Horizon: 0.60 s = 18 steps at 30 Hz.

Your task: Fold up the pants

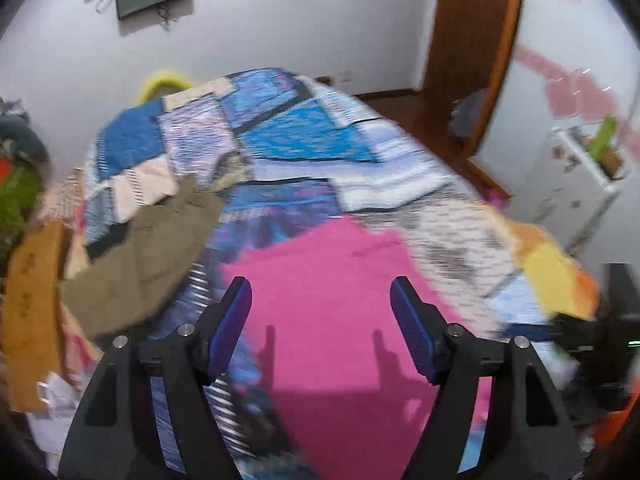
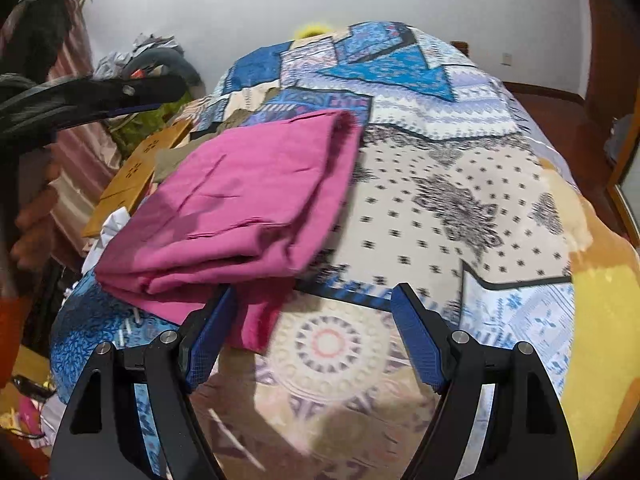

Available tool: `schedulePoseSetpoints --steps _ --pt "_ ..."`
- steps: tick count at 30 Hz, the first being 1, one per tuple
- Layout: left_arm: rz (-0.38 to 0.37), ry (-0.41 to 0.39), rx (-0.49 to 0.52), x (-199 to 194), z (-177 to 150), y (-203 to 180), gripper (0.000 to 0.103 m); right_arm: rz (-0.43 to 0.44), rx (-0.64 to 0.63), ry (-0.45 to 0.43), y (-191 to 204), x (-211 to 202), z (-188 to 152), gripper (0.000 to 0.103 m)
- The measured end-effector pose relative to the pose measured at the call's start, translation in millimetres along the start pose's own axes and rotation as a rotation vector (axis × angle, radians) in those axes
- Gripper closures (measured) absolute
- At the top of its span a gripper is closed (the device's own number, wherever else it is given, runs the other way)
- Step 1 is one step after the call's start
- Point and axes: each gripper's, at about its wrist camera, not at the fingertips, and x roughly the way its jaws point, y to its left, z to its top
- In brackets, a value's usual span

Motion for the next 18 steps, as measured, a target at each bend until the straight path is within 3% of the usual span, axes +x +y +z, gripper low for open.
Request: schedulePoseSetpoints --steps 2,10,12,15,18 --pt "0.050 0.026 -0.008 17 7 16 0.031 -0.014 0.017 -0.005 -6 -4 -1 0.027" --pt "0.105 0.144 -0.051 89 24 55 0.029 -0.063 0.067 -0.032 -21 -20 -3 0.027" --pt "0.124 0.193 -0.048 107 21 58 0.028 -0.073 0.071 -0.037 -24 -23 -3 0.027" --pt "0.120 0.343 -0.038 143 5 63 0.027 -0.090 0.075 -0.046 -28 -26 -3 0.027" --pt "0.128 0.312 -0.057 136 -6 69 0.020 -0.105 0.083 -0.047 -33 -29 -3 0.027"
